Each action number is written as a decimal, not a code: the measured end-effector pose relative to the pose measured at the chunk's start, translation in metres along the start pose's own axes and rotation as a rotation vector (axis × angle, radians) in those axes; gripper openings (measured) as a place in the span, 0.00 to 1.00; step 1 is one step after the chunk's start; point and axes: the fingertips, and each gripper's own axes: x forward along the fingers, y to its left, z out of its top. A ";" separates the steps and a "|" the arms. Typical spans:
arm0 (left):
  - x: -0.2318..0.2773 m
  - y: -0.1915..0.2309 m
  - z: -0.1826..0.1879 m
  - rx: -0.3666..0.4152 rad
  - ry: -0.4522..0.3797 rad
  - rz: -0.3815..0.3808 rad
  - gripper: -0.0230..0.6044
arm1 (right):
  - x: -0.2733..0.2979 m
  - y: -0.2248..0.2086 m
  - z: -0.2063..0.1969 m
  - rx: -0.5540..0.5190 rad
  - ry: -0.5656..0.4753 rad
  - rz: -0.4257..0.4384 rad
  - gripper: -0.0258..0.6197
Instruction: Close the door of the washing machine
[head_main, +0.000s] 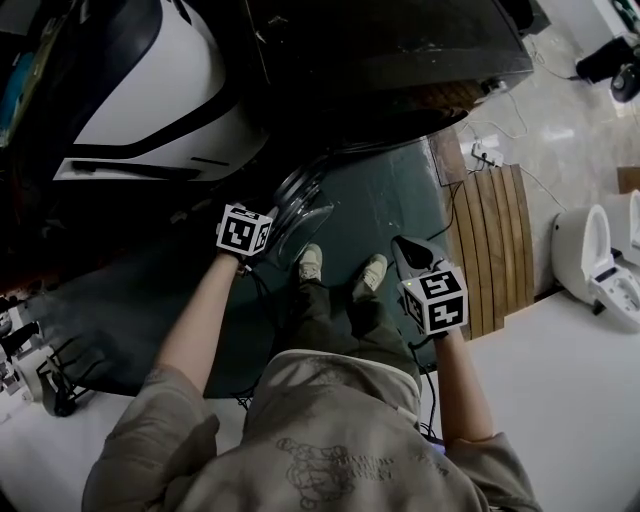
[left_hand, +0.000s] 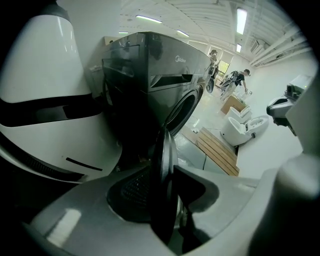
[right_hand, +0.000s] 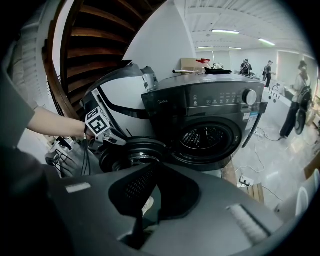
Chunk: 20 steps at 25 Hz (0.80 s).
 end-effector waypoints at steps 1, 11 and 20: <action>0.001 -0.003 0.000 -0.004 0.006 -0.010 0.26 | -0.002 0.001 -0.002 0.002 0.001 0.000 0.08; 0.009 -0.047 -0.004 -0.058 0.021 -0.107 0.25 | -0.021 -0.007 -0.026 0.033 0.009 -0.026 0.08; 0.021 -0.096 0.001 -0.134 0.037 -0.193 0.27 | -0.042 -0.022 -0.042 0.069 -0.002 -0.048 0.09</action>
